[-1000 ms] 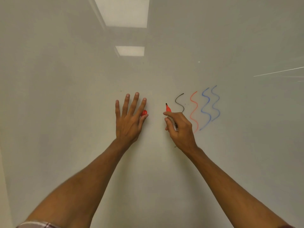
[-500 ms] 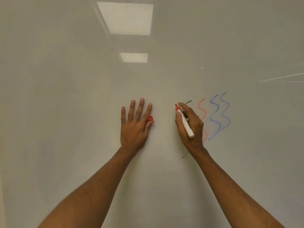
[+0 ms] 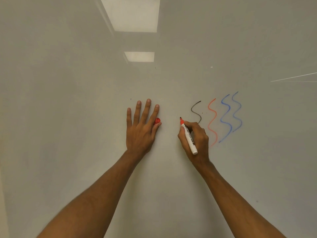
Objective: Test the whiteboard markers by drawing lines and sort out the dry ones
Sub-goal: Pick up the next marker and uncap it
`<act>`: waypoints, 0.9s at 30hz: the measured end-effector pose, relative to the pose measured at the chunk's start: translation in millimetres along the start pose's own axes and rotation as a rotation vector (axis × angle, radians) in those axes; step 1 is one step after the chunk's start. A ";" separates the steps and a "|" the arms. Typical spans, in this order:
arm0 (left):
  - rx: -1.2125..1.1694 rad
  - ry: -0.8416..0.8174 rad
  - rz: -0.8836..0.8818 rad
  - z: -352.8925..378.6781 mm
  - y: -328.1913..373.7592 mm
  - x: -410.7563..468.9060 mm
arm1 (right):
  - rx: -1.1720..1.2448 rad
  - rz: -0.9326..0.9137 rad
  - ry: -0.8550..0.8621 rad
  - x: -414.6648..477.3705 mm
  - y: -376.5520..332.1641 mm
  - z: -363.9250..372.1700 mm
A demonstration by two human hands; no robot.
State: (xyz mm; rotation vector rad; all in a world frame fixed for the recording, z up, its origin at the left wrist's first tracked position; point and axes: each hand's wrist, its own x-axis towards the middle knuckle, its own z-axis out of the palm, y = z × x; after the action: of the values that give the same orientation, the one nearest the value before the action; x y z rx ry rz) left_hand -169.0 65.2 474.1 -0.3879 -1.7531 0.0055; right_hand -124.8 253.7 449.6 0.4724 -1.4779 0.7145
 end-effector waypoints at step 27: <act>-0.165 -0.159 -0.004 -9.0 31.2 -83.6 | -0.130 -0.127 -0.347 -126.1 1.2 -34.5</act>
State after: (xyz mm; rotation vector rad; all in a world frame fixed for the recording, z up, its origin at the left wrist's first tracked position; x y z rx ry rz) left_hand -138.6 70.9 389.9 -0.5155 -1.9175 -0.1147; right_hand -94.2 260.2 322.6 0.6052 -1.7881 0.4466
